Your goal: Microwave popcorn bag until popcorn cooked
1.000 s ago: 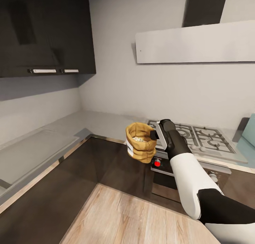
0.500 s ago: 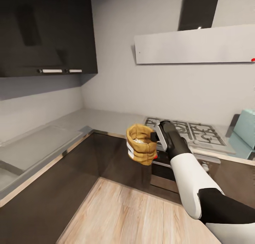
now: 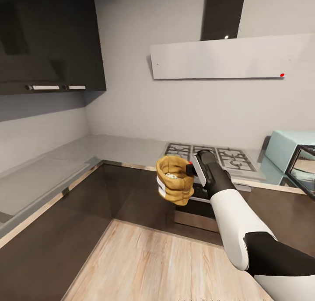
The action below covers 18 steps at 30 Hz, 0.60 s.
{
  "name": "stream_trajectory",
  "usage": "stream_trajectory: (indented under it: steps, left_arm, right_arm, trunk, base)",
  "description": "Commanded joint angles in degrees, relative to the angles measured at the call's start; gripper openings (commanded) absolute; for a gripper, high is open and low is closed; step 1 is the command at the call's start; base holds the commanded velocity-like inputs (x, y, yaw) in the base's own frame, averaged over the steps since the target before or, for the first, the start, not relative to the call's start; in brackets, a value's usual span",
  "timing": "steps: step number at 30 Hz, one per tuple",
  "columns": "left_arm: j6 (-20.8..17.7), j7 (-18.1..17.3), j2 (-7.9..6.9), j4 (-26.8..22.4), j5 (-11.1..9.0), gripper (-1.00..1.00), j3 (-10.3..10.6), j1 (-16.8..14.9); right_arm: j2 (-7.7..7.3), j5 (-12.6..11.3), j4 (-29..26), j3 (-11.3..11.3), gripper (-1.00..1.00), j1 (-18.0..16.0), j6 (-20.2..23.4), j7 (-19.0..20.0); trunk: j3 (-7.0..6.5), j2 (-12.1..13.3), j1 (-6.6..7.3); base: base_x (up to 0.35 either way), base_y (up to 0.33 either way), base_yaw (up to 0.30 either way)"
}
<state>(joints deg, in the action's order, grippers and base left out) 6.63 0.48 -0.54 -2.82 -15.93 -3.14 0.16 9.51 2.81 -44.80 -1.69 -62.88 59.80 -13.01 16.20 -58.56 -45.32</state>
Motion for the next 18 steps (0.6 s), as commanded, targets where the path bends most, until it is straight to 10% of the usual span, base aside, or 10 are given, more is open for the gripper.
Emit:
stream_trajectory:
  steps: [1,18]
  left_arm:
    - [0.1,0.0,0.01,-0.1,0.0,1.0,-0.3,0.0]
    - [0.1,0.0,0.01,-0.1,0.0,1.0,-0.3,0.0]
  right_arm:
    - [0.07,0.3,0.0,-0.2,-1.0,0.0,0.2,0.1]
    - [0.07,0.1,0.7,-0.2,-1.0,0.0,0.2,0.2]
  trunk:
    - [0.07,0.0,-0.01]
    - [0.07,0.0,-0.01]
  base:
    - [0.0,0.0,-0.241]
    - [0.0,0.0,-0.241]
